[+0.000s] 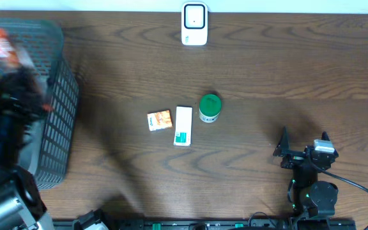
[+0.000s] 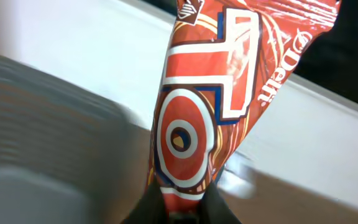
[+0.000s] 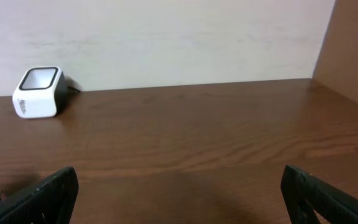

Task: Scan the item barcode
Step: 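Carry the TOP wrapper out and lay it right of the white box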

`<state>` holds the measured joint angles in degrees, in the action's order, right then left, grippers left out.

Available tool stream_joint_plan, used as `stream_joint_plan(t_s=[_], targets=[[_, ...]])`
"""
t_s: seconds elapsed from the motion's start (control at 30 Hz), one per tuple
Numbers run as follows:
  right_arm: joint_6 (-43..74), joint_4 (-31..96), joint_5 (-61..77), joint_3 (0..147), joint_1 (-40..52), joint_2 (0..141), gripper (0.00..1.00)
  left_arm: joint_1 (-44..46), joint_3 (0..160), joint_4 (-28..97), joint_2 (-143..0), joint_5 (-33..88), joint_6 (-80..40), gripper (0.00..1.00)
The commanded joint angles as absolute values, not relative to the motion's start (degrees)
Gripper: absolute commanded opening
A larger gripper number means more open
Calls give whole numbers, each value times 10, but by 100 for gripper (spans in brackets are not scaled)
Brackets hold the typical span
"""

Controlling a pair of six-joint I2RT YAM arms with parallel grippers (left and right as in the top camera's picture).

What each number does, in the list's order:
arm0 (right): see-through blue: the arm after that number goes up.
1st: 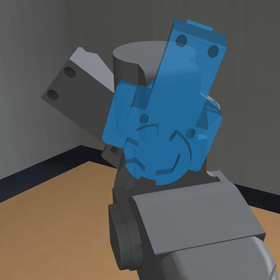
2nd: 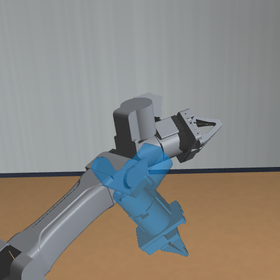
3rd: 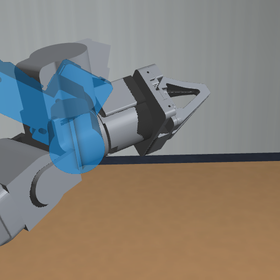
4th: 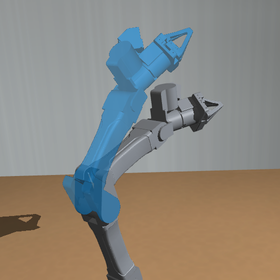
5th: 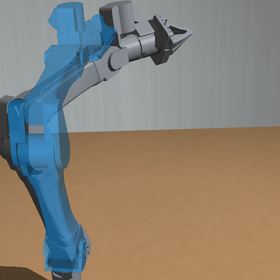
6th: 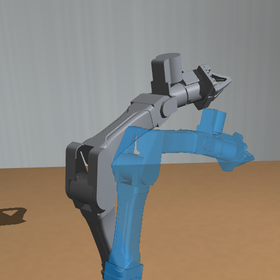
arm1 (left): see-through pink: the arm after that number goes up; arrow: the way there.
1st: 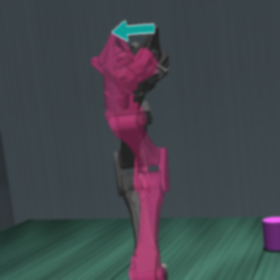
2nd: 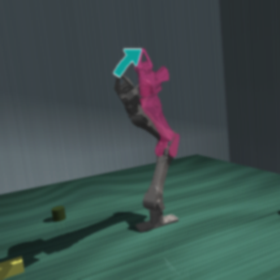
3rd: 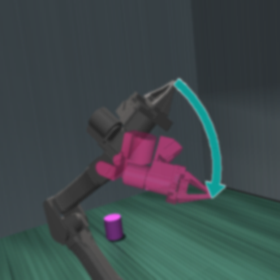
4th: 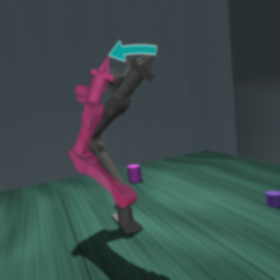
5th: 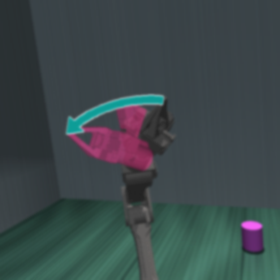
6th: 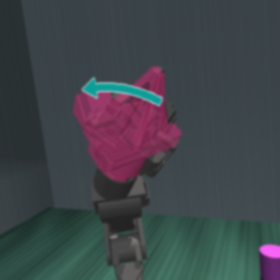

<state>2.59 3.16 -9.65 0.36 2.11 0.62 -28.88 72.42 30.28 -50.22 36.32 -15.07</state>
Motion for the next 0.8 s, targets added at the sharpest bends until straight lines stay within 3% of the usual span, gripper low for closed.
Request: stream_joint_plan(t_s=[0.0,0.1,0.3,0.53,0.77], targets=[[32,34,-96,3,18,4,99,-218,722,372,-518,555,-198,8],[32,34,-96,3,18,4,99,-148,715,435,-535,576,-186,8],[32,34,-96,3,18,4,99,-21,683,442,-595,724,-177,8],[32,34,-96,3,18,4,99,103,662,441,-721,735,-150,8],[32,34,-96,3,18,4,99,130,656,441,-860,738,-106,7]])
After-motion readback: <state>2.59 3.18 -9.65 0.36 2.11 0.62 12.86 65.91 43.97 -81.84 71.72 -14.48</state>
